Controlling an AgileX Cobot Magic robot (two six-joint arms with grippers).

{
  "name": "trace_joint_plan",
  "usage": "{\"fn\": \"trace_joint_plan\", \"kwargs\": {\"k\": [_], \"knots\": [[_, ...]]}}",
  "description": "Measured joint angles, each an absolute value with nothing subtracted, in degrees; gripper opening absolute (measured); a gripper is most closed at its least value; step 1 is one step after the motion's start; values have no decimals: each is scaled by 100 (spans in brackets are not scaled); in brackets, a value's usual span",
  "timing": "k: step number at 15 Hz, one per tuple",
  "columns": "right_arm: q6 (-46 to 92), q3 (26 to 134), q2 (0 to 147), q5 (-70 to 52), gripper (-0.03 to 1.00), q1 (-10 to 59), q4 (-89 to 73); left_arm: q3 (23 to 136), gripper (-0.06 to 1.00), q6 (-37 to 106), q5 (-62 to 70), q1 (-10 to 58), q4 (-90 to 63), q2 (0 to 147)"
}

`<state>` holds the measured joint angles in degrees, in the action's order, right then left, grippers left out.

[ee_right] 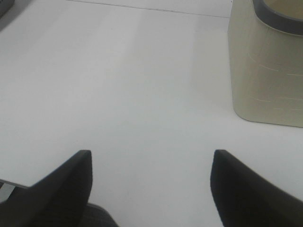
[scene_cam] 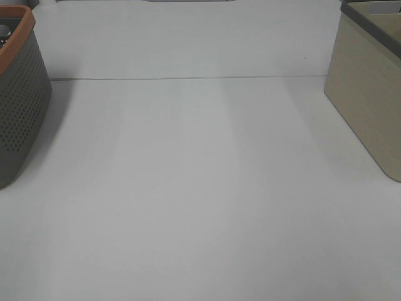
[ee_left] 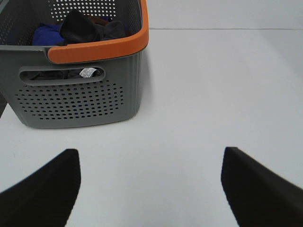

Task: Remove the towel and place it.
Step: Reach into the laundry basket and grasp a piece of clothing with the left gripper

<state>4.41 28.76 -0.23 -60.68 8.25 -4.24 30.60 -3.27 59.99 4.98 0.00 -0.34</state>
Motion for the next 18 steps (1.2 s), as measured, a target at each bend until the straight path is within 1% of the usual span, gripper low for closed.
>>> {"fn": "trace_joint_plan", "kwargs": {"k": [9,13,18], "knots": [[441,2876,-23,-6068,70,825,-424,3060,76,-418,5999,498,0,11],[441,2876,-23,-6068,70,825,-424,3163,76,-453,5976,498,0,504],[441,2876,-23,-6068,70,825,-430,3799,76,-453,5907,498,0,1536]]}}
